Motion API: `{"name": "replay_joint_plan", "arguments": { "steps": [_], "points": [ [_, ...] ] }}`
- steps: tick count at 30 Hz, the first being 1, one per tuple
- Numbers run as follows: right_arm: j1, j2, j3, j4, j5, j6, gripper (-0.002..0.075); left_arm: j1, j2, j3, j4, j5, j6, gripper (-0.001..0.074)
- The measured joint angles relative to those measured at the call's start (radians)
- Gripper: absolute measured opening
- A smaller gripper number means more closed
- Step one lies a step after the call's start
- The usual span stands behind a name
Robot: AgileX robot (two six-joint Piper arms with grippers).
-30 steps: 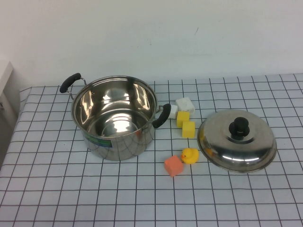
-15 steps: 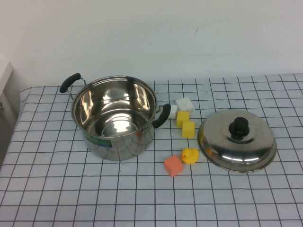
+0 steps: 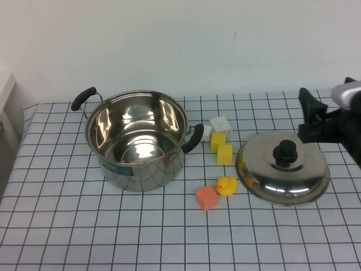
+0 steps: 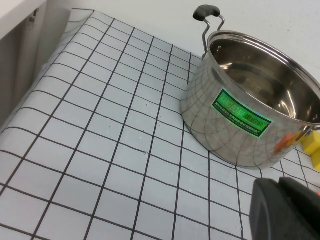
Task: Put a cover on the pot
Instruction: Pick up the pot lid
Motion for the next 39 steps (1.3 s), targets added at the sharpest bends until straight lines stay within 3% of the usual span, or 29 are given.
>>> {"name": "replay_joint_plan", "arguments": {
  "steps": [7, 17, 30, 39],
  "points": [
    [0.000, 0.262, -0.146, 0.043, -0.038, 0.017, 0.0610, 0.000, 0.000, 0.000, 0.000, 0.000, 0.000, -0.0003],
    [-0.063, 0.539, -0.272, 0.081, -0.040, 0.230, 0.0610, 0.000, 0.000, 0.000, 0.000, 0.000, 0.000, -0.0003],
    [-0.087, 0.791, -0.446, 0.080, -0.040, 0.234, 0.0609, 0.000, 0.000, 0.000, 0.000, 0.000, -0.005, -0.0003],
    [-0.087, 0.877, -0.472, 0.082, -0.042, 0.232, 0.0556, 0.000, 0.000, 0.000, 0.000, 0.000, -0.005, -0.0003]
  ]
}}
